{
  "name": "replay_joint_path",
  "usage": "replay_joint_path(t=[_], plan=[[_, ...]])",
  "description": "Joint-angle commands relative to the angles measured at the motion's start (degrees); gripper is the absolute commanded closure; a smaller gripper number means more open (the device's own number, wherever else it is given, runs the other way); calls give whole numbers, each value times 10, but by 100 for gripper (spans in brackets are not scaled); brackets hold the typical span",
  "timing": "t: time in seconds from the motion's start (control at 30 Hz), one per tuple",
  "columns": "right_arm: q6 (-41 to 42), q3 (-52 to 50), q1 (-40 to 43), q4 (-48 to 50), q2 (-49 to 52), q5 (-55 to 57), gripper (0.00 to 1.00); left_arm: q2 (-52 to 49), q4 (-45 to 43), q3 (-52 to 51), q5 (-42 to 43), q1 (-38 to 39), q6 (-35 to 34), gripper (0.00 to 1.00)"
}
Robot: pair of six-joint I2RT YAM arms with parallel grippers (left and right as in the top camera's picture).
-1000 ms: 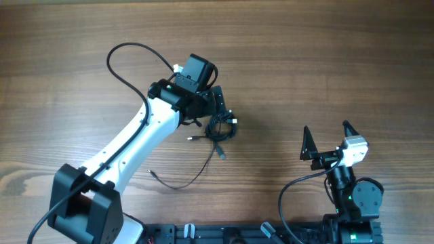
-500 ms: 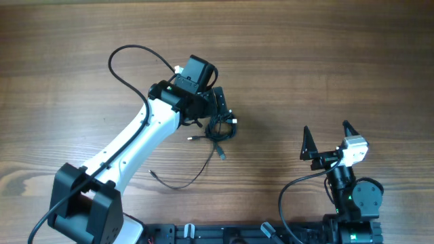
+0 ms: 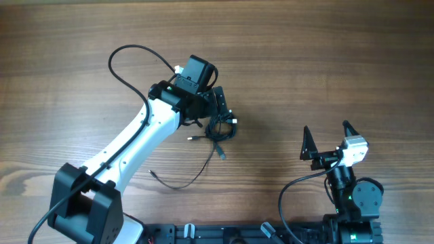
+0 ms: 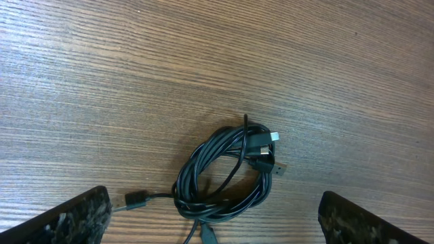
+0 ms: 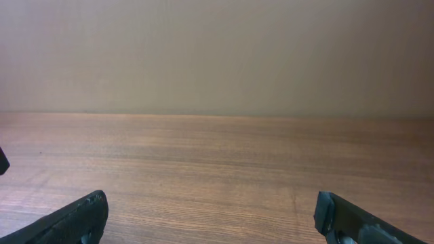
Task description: Untangle cables
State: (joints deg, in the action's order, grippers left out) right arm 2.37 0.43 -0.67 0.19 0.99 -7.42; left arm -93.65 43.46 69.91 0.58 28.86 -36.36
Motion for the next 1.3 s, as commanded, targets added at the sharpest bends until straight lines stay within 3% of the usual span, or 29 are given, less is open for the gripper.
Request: replay_joint_path(t=[0.0, 0.6, 0.73, 1.0, 1.13, 1.2, 1.27], plan=[[8, -1, -1, 2, -6, 10, 0, 10, 5, -6, 5, -1, -5, 0], [7, -1, -1, 2, -6, 10, 0, 10, -32, -6, 5, -1, -7, 0], [7, -1, -1, 2, -6, 10, 0, 9, -40, -6, 5, 0, -64, 0], [7, -1, -1, 2, -6, 10, 0, -9, -38, -6, 5, 18, -66, 0], [7, -1, -1, 2, -6, 10, 0, -25, -10, -6, 5, 32, -165, 2], [7, -1, -1, 2, -6, 10, 0, -32, 14, -6, 5, 38, -246, 15], [7, -1, -1, 2, -6, 10, 0, -36, 25, -6, 4, 43, -301, 17]])
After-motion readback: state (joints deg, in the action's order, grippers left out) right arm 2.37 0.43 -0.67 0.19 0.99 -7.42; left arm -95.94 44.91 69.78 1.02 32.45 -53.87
